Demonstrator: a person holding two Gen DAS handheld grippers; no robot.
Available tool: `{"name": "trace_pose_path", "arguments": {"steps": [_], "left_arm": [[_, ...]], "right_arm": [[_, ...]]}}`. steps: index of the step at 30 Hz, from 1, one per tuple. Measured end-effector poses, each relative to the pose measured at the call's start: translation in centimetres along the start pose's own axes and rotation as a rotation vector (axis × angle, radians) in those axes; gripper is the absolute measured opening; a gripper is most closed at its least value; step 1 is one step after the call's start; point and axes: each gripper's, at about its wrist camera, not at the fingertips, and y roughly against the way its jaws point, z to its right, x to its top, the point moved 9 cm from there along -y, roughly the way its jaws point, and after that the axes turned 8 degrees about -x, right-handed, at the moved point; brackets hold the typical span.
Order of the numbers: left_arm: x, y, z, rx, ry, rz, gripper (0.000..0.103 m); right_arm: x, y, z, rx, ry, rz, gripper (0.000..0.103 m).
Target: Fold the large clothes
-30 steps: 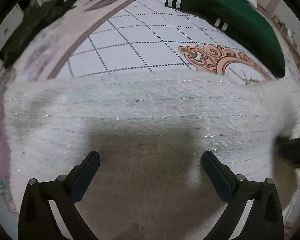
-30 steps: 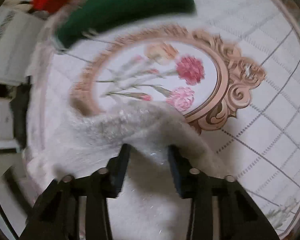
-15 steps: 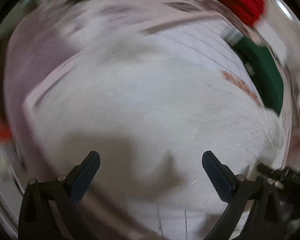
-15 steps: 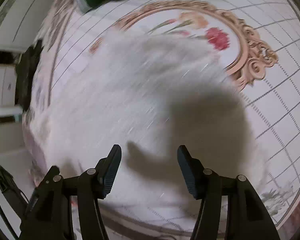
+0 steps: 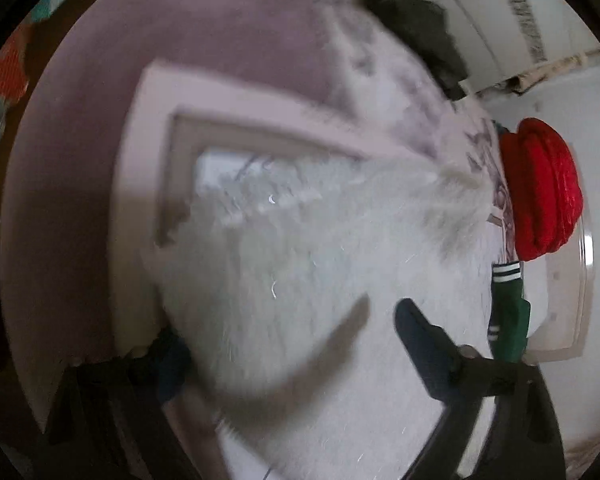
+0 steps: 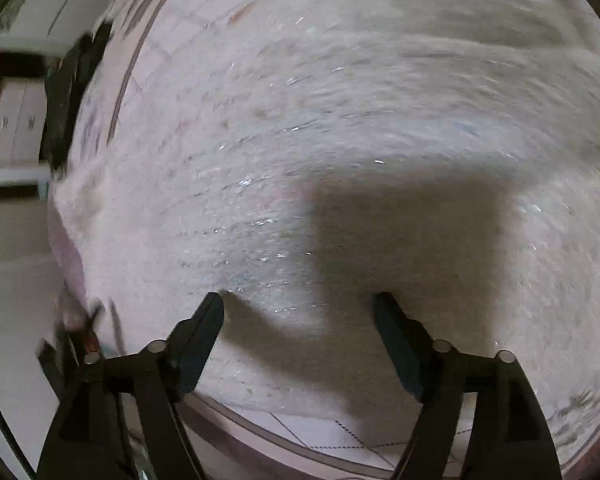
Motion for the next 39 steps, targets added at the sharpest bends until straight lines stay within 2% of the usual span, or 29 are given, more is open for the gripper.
{"name": "trace_pose_path", "arguments": {"steps": [1,2,3,4,6,7,8,9,12,13,14,16,20,22,24,28,29,32,34,35,37,39], "left_arm": [[0.4,-0.6,0.7,0.006,-0.030,0.014,0.077],[0.5,-1.1,1.1,0.009,-0.051,0.022,0.064],[0.7,-1.7,1.4,-0.001,-0.075,0.018,0.058],[0.8,-2.1,1.6,-0.025,-0.085,0.008,0.057],[1.0,-3.4,1.8,-0.053,-0.111,-0.017,0.057],[1.1,-3.4,1.8,-0.065,-0.127,-0.031,0.064],[1.0,-3.5,2.0,-0.078,-0.145,-0.036,0.070],[1.1,-3.9,2.5,-0.079,-0.153,-0.037,0.072],[1.2,-3.8,3.6,-0.081,-0.186,-0.021,0.072],[1.1,-3.7,4.2,-0.096,-0.191,-0.012,0.069],[1.2,-3.2,4.9,-0.115,-0.200,0.010,0.047],[1.2,-2.3,6.3,-0.128,-0.244,0.037,0.019],[0.7,0.0,11.3,-0.186,-0.385,0.078,0.015],[-0.7,1.9,15.2,-0.225,-0.528,0.091,0.014],[-2.4,3.3,18.3,-0.247,-0.658,0.100,0.014],[-9.4,5.8,25.5,-0.356,-0.961,0.058,0.014],[-12.0,6.3,27.2,-0.390,-1.059,0.038,0.013],[-19.5,7.4,30.2,-0.485,-1.299,-0.036,0.013],[-24.3,7.6,30.6,-0.533,-1.440,-0.094,0.013],[-27.2,7.4,30.4,-0.555,-1.526,-0.137,0.013],[-30.9,6.8,29.0,-0.566,-1.652,-0.195,0.013],[-33.4,5.9,27.0,-0.557,-1.754,-0.253,0.013]], "right_arm": [[0.0,0.0,-0.2,0.000,0.008,-0.009,0.080],[0.0,0.3,-0.3,0.001,0.014,-0.019,0.080],[0.1,0.5,-0.4,0.000,0.013,-0.016,0.080],[0.1,1.1,0.0,-0.008,0.013,-0.005,0.080],[0.5,2.1,1.1,-0.080,0.010,0.041,0.080],[0.6,2.1,2.0,-0.110,-0.005,0.043,0.080],[0.5,1.8,2.9,-0.096,-0.033,0.026,0.080],[0.3,1.1,3.5,-0.073,-0.063,-0.001,0.080],[0.6,-1.0,4.6,0.002,-0.142,-0.034,0.080],[0.8,-1.3,4.8,0.009,-0.155,-0.035,0.080],[0.9,-1.3,4.9,0.013,-0.159,-0.036,0.081],[0.7,-1.4,4.8,0.014,-0.148,-0.044,0.081],[0.0,-1.7,4.8,0.030,-0.132,-0.036,0.081],[-0.4,-1.9,4.8,0.045,-0.125,-0.035,0.083],[-0.6,-1.7,5.4,0.064,-0.121,-0.034,0.085],[-0.7,-1.5,6.2,0.137,-0.122,-0.025,0.088],[-0.8,-1.5,6.5,0.169,-0.130,-0.020,0.088],[-1.1,-1.2,8.0,0.310,-0.185,-0.002,0.088],[-1.3,-1.2,9.3,0.430,-0.238,0.002,0.088],[-1.4,-1.2,10.1,0.503,-0.274,0.000,0.088],[-1.8,-1.0,12.1,0.692,-0.396,-0.044,0.087],[-2.6,-0.8,15.4,0.843,-0.550,-0.095,0.085]]}}
